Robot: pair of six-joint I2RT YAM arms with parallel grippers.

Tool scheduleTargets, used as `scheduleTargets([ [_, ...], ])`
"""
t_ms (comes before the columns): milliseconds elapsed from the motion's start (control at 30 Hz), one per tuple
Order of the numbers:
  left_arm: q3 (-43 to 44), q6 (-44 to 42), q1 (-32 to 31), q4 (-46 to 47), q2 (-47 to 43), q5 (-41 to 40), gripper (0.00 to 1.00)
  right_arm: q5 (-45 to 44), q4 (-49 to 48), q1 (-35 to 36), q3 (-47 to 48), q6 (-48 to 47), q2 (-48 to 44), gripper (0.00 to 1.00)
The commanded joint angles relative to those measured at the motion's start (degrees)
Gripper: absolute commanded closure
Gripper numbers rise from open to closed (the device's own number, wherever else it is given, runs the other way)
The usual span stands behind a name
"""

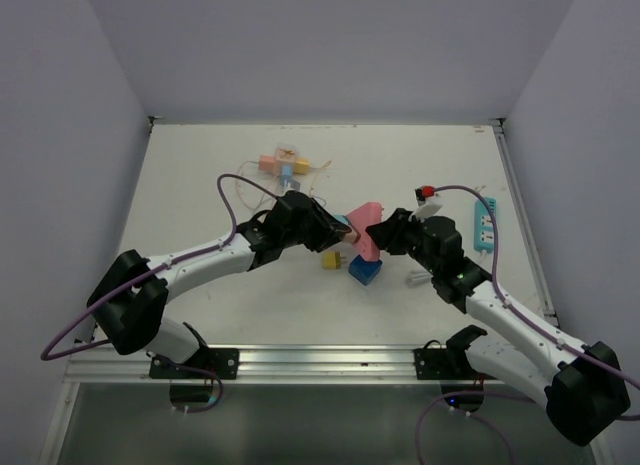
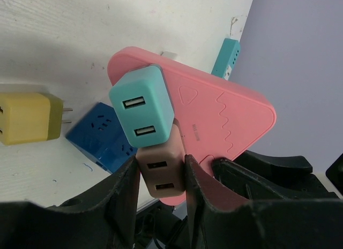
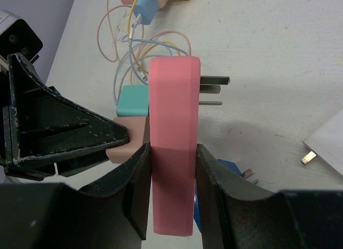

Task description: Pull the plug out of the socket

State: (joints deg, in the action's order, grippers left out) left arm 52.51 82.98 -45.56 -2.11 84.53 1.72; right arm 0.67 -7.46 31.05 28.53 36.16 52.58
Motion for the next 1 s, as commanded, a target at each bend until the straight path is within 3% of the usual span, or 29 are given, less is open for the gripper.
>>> scheduleTargets([
  [0,0.40,0.87,-0.41,1.14,-0.86,0.22,0.93,3.02,-7.39,0.07,0.12,0.93,0.59,0.97],
  [33,0.31,0.87,-0.32,3.23,-1.12,0.22,1.00,3.98,-7.65,0.15,-0.06,0.93,0.94,0.90],
  [133,0.22,0.61,-0.32,3.78,-1.65,0.39,1.00,4.95,-8.53,0.07,-0.41,1.19,1.91,0.79],
  [433,-1.01,0.60,-0.32,6.77,-3.23,1.10,1.00,6.45,-10.73,0.07,-0.67,1.81,4.46,0.58],
  [733,-2.24,1.31,-0.41,9.31,-4.29,1.71,1.00,6.54,-11.08,0.07,-0.76,1.98,5.78,0.45],
  [967,-2.50,1.40,-0.32,10.37,-4.90,2.33,1.00,6.45,-11.78,0.07,-0.85,2.42,7.27,0.42],
])
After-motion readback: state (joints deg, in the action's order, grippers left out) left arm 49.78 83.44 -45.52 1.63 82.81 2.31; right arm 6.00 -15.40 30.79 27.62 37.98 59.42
